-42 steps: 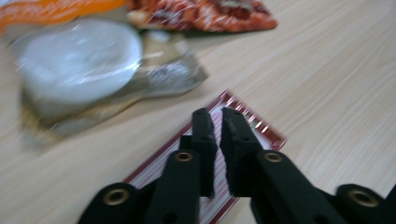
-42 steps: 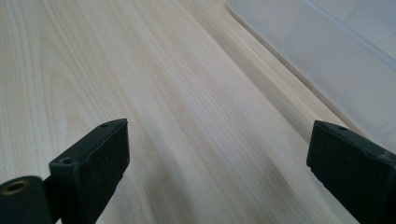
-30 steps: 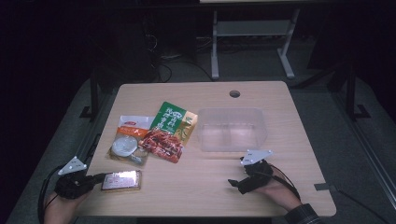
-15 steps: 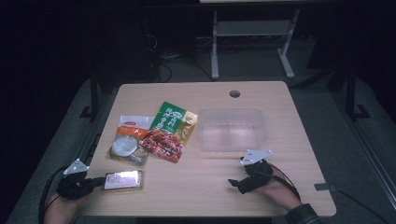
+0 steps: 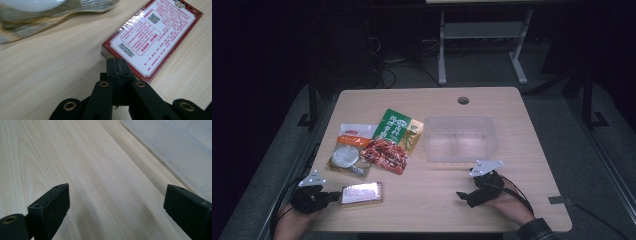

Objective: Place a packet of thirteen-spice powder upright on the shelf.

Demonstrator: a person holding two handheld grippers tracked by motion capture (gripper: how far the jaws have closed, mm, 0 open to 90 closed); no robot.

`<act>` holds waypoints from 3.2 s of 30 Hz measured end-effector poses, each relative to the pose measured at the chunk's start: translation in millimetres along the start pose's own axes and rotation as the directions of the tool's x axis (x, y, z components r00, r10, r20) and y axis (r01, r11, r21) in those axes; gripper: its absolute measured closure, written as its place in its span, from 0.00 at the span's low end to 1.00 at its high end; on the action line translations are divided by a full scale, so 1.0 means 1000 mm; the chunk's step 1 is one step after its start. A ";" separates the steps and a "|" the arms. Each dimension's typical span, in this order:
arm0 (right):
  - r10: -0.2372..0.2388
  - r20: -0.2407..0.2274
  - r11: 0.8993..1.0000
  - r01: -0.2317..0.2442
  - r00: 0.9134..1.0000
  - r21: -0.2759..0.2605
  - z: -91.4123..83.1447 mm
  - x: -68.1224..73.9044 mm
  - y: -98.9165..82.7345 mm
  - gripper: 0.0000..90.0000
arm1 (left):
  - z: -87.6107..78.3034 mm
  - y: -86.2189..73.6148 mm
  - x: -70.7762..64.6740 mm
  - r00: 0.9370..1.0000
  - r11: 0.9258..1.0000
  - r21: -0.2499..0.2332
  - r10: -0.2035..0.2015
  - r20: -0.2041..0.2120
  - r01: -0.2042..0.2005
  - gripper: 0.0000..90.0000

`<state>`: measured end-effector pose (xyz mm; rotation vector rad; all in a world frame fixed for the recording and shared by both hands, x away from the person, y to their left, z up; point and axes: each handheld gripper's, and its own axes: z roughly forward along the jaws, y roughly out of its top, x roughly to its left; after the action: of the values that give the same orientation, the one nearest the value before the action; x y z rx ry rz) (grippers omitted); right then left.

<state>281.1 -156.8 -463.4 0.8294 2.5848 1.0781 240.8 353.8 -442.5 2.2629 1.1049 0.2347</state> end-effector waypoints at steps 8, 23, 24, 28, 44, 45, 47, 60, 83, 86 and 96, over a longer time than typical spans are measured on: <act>0.001 -0.001 1.000 -0.001 1.000 0.003 0.000 0.000 0.000 0.07 | 0.009 0.008 -0.014 0.998 0.999 0.020 0.041 0.056 -0.042 0.99; 0.006 -0.003 1.000 -0.006 1.000 0.007 0.001 0.000 0.000 0.07 | 0.035 0.031 -0.048 0.976 0.987 0.035 0.149 0.160 -0.157 0.99; 0.006 -0.004 1.000 -0.006 1.000 0.007 0.002 0.000 0.000 0.07 | 0.038 0.035 -0.051 0.971 0.984 0.036 0.166 0.171 -0.174 0.99; 0.004 -0.004 1.000 -0.004 1.000 0.008 0.002 0.000 0.000 0.07 | 0.044 0.040 -0.059 0.962 0.980 0.030 0.188 0.198 -0.198 0.99; 0.010 -0.007 1.000 -0.010 1.000 0.012 0.002 0.000 -0.001 0.07 | 0.028 0.048 -0.066 0.969 0.984 -0.075 0.172 0.178 -0.161 0.57; 0.011 -0.009 1.000 -0.011 1.000 0.015 0.001 0.000 -0.001 0.07 | 0.029 0.050 -0.068 0.970 0.984 -0.075 0.173 0.171 -0.162 0.50; 0.011 -0.008 1.000 -0.011 1.000 0.016 0.001 0.000 -0.001 0.07 | 0.031 0.052 -0.070 0.970 0.983 -0.078 0.178 0.165 -0.168 0.41; 0.010 -0.008 1.000 -0.010 1.000 0.015 0.002 0.000 -0.001 0.07 | 0.068 0.068 -0.084 0.971 0.976 -0.013 0.216 0.097 -0.216 0.18; 0.008 -0.010 1.000 -0.008 1.000 0.016 0.001 0.001 0.000 0.09 | 0.075 0.068 -0.089 0.961 0.962 0.018 0.269 0.069 -0.271 0.35; 0.005 -0.026 1.000 -0.004 1.000 0.021 0.000 0.000 0.000 0.14 | 0.071 0.071 -0.088 0.955 0.959 -0.006 0.283 0.086 -0.283 0.35; -0.016 -0.152 1.000 0.017 0.988 0.006 -0.008 0.000 0.006 0.13 | 0.068 0.080 -0.092 0.917 0.933 -0.086 0.360 0.175 -0.349 0.35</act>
<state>280.2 -158.2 -453.4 0.7534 2.7156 1.1707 262.1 215.2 -440.6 2.3689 0.5780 0.1863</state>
